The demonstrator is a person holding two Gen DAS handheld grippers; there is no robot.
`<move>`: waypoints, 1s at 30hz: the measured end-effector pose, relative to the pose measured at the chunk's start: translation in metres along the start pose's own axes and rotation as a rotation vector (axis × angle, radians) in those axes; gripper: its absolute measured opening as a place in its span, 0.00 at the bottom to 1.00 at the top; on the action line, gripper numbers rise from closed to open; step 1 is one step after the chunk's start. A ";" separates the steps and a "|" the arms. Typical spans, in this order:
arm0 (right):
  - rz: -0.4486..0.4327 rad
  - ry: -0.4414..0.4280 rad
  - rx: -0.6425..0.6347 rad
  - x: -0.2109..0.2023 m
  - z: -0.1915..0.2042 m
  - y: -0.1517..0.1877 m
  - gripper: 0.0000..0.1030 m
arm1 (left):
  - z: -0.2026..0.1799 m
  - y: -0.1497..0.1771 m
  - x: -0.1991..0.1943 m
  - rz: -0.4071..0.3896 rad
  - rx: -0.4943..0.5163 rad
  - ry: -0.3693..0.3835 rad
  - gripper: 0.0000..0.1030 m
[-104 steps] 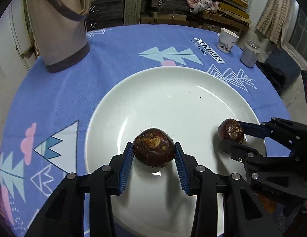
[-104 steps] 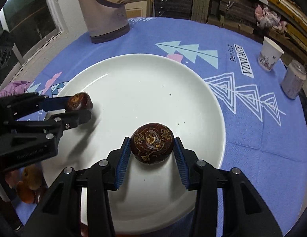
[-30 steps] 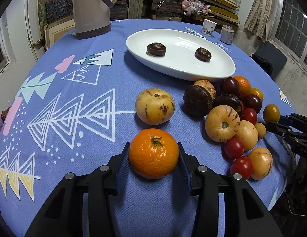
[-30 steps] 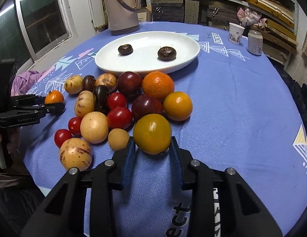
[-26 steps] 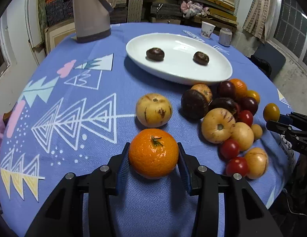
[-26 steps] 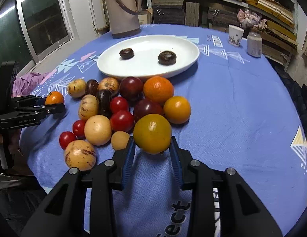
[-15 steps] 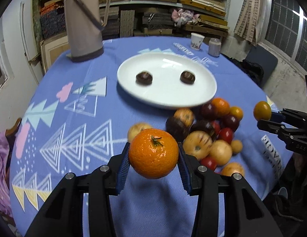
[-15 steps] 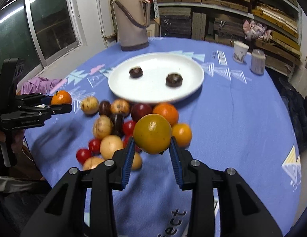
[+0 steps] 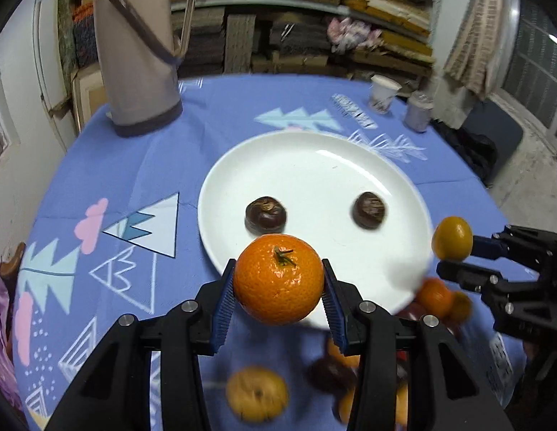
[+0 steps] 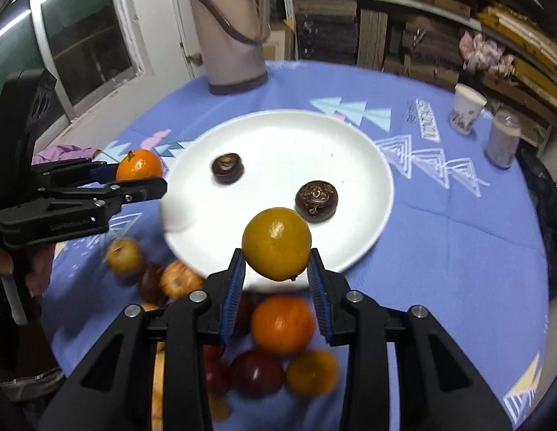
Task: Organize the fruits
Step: 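Lower the tangerine and yellow-orange fruit onto the white plate, opening both grippers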
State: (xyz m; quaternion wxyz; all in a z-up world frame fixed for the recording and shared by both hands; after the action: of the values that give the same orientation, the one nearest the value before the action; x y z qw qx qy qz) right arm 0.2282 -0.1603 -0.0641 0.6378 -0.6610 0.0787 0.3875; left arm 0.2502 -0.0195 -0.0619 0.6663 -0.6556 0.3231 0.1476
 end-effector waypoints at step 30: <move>-0.072 0.010 0.106 -0.037 -0.017 0.025 0.68 | 0.017 0.016 -0.005 -0.005 -0.014 -0.039 0.71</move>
State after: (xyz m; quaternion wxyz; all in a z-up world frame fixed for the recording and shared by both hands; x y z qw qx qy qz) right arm 0.1950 -0.1949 -0.0632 0.6850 -0.6307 0.0785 0.3561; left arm 0.2402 -0.0005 -0.0727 0.6683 -0.6580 0.3075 0.1608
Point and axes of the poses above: each gripper's, at about its wrist camera, not at the fingertips, and x roughly the way its jaws point, z to its left, y to its underside, the point moved 9 cm from there along x, roughly the way its jaws point, and after that the axes turned 12 degrees about -z, right-handed, at the moved point
